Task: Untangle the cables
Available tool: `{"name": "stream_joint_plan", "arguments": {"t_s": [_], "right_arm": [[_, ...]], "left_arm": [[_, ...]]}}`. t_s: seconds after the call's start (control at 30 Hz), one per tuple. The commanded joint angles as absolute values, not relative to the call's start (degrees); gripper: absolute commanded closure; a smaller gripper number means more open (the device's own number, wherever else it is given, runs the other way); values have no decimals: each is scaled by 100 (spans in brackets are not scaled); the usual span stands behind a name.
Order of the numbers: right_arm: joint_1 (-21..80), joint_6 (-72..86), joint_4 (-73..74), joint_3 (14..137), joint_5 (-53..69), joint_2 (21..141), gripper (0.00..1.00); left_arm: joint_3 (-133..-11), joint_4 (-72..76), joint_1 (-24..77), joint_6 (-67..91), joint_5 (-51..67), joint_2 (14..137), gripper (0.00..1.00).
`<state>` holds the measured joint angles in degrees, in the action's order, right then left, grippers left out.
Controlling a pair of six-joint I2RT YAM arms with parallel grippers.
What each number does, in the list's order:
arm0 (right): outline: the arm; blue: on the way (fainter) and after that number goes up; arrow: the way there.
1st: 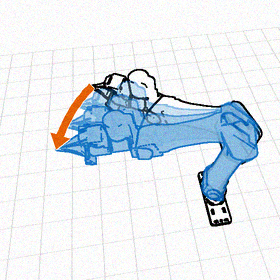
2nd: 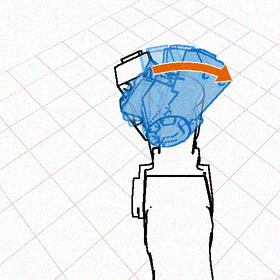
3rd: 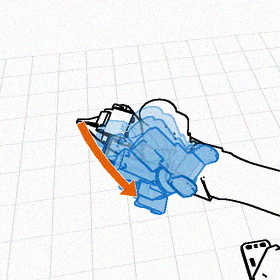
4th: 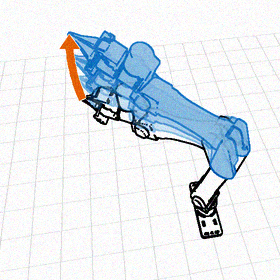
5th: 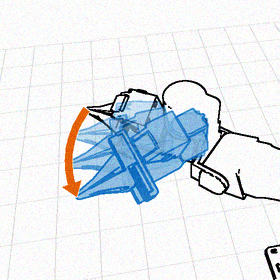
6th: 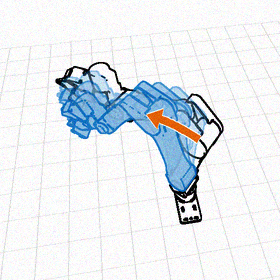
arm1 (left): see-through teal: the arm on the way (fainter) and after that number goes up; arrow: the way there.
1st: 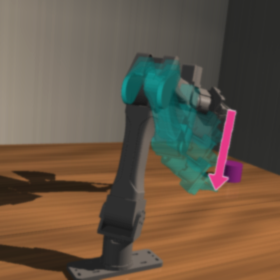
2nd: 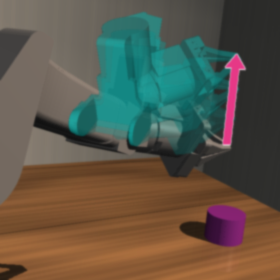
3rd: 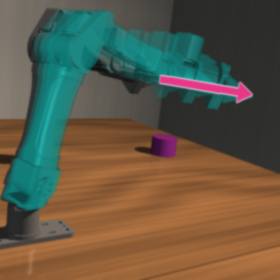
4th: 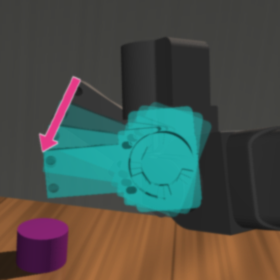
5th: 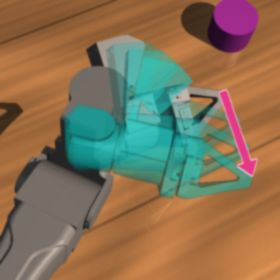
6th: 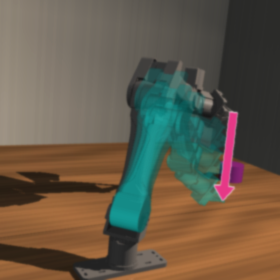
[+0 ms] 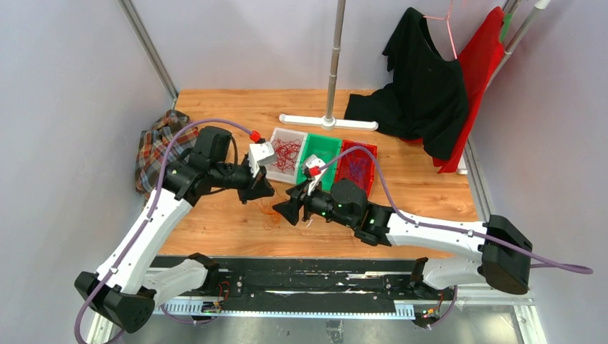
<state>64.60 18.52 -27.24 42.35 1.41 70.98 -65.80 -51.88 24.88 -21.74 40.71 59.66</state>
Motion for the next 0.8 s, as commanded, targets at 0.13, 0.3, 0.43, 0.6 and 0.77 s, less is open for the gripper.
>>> {"name": "stream_joint_plan", "arguments": {"t_s": [0.13,0.3,0.43,0.6,0.77], "right_arm": [[6791,1130,-2952,4902,-1298,7710,38],[6812,946,-3186,4852,-1722,8059,39],[6812,982,-3784,4422,-1865,8337,44],[6731,1308,-4738,3718,-1928,8665,47],[6681,1583,-5035,3412,-1912,8793,58]], "left_arm": [[-6932,-5100,2479,-1717,4270,5571,99],[-7155,-5507,2479,-1721,4601,5589,100],[-7528,-5672,2479,-1633,4717,5605,100],[-7928,-5843,2479,-1436,4906,5599,100],[-8292,-6250,2479,-1615,4787,5581,99]]}}
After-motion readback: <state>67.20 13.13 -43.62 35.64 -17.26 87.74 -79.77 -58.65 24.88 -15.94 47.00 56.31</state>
